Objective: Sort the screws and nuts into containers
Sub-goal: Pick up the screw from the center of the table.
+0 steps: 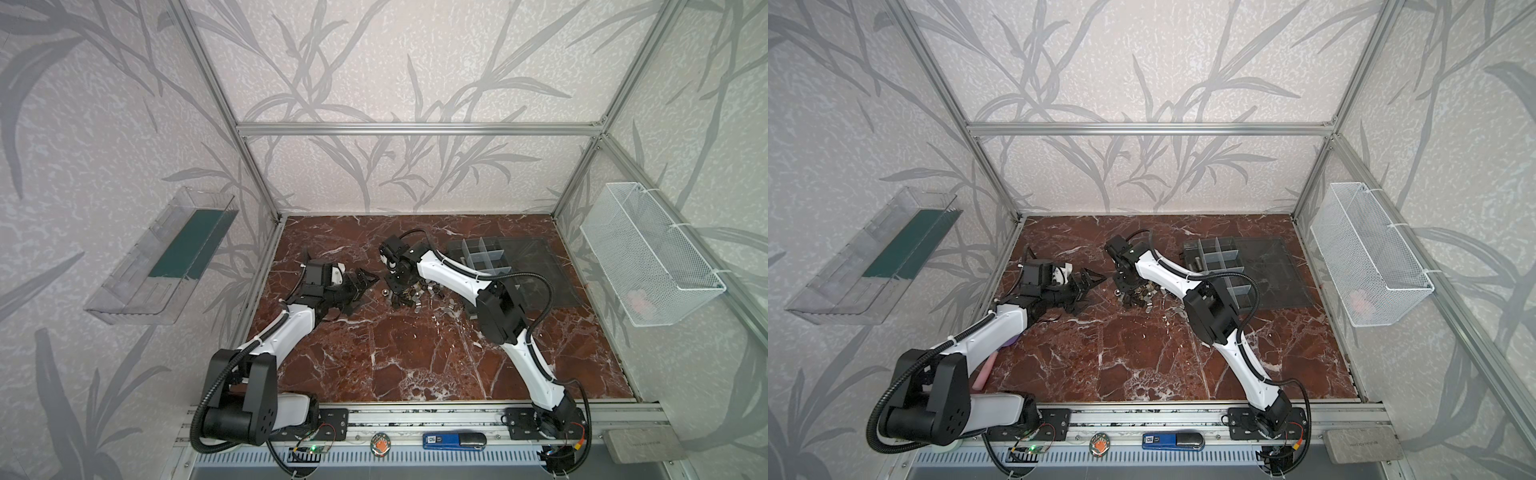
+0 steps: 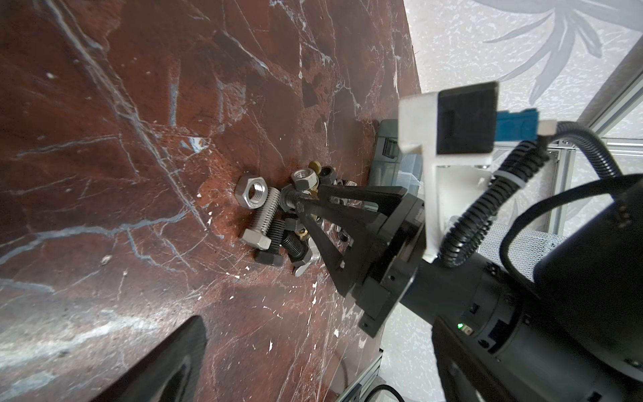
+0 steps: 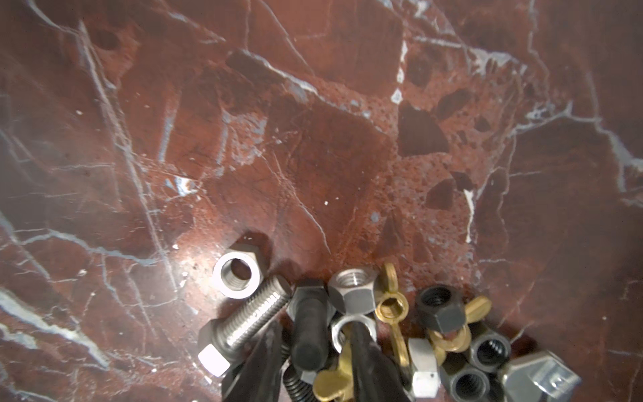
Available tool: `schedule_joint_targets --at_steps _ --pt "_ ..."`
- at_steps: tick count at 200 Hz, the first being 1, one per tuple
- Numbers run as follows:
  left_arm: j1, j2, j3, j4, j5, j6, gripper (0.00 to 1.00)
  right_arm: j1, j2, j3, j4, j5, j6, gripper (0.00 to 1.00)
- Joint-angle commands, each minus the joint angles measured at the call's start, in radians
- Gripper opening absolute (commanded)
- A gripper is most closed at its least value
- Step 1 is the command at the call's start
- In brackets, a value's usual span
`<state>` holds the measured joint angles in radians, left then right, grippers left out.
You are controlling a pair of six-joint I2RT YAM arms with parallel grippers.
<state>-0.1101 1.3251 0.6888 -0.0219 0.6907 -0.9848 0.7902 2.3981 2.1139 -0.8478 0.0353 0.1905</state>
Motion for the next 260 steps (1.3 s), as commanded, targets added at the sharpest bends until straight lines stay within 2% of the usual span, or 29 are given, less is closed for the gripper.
schedule_joint_targets --at_steps 1,35,51,71,108,143,171,216,260 --pt "0.006 -0.005 0.008 0.0 0.012 0.011 0.99 0.004 0.015 0.005 -0.042 0.016 -0.006 0.34" --pt "0.006 0.015 0.006 0.005 0.033 0.006 0.99 0.004 0.016 0.005 -0.036 0.011 -0.011 0.29" --pt "0.006 0.015 0.005 0.004 0.033 0.009 0.99 0.005 0.015 0.005 -0.037 0.011 -0.012 0.18" --pt "0.005 0.013 0.008 -0.004 0.03 0.015 0.99 0.004 0.011 0.004 -0.038 0.008 -0.013 0.12" --pt "0.004 0.006 0.023 -0.019 0.027 0.03 0.99 0.004 -0.024 0.01 -0.048 0.005 -0.015 0.08" --pt "-0.019 0.001 0.054 -0.037 0.013 0.056 0.99 -0.017 -0.139 -0.021 -0.055 0.013 -0.02 0.08" --pt "-0.066 0.006 0.083 -0.044 -0.013 0.075 0.99 -0.05 -0.259 -0.11 -0.047 0.037 -0.027 0.08" --pt "-0.156 0.052 0.143 -0.057 -0.051 0.099 0.99 -0.126 -0.488 -0.345 0.0 0.105 -0.027 0.08" --pt "-0.202 0.091 0.178 -0.039 -0.06 0.088 0.99 -0.249 -0.65 -0.575 0.043 0.119 -0.021 0.08"
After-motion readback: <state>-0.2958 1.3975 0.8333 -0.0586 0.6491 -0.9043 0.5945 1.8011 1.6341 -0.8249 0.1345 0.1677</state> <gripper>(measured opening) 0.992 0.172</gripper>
